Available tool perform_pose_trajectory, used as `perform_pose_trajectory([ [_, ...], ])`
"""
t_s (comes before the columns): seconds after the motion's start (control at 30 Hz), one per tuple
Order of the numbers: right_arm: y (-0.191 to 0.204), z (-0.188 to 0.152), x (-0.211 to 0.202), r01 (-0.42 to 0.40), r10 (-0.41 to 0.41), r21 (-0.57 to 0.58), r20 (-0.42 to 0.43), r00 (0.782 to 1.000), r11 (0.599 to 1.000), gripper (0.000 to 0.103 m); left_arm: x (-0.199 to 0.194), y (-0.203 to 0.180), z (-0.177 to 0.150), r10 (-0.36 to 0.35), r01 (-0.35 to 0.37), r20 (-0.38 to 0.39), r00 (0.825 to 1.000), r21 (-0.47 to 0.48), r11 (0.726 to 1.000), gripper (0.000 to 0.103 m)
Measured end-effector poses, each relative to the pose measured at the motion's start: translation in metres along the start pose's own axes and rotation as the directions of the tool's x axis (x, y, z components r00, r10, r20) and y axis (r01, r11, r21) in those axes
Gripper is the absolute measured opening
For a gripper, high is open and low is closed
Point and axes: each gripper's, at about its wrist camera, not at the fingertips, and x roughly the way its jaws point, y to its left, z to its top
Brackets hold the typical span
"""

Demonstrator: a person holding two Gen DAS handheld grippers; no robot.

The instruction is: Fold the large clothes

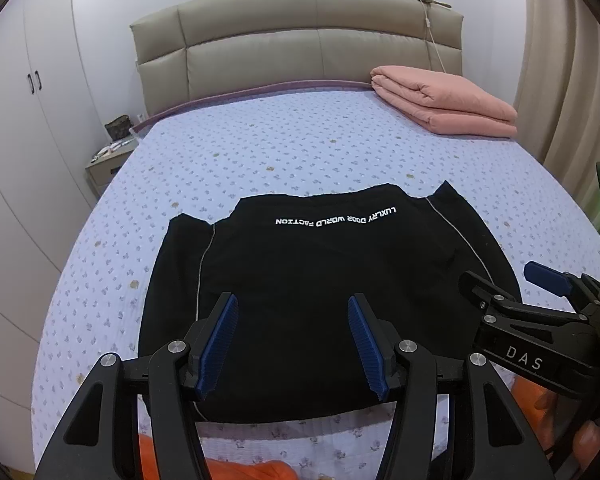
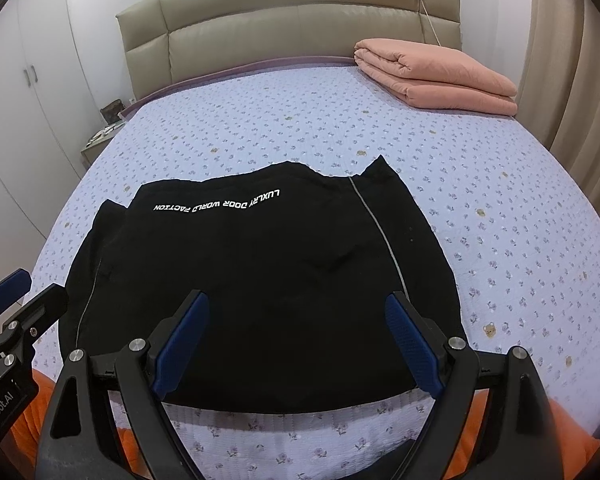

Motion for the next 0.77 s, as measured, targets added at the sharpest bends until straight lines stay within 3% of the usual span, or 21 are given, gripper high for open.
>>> perform_pose_trajectory([
  [0.4, 0.002, -0.001, 0.004, -0.002, 0.002, -0.013, -0.012, 1.000, 1.000, 0.091, 0.004, 0.003, 0.003, 0.040, -0.040, 0.004, 0.999, -0.003, 0.999, 0.059],
  [0.53, 0.002, -0.001, 0.005, -0.003, 0.003, -0.016, -0.017, 1.000, 1.000, 0.091, 0.003, 0.003, 0.003, 0.090, -0.090, 0.013, 0.996, 0.001, 0.996, 0.059],
  [0.67, 0.003, -0.001, 0.006, -0.002, 0.001, -0.021, -0.021, 1.000, 1.000, 0.091, -0.003, 0.002, 0.003, 0.209, -0.210, 0.089, 0.974, 0.009, 0.978, 0.059],
  [0.77, 0.003, -0.001, 0.007, -0.001, 0.001, -0.020, -0.021, 1.000, 1.000, 0.091, -0.008, 0.005, 0.005, 0.220, -0.221, 0.123, 0.968, -0.003, 0.975, 0.059],
])
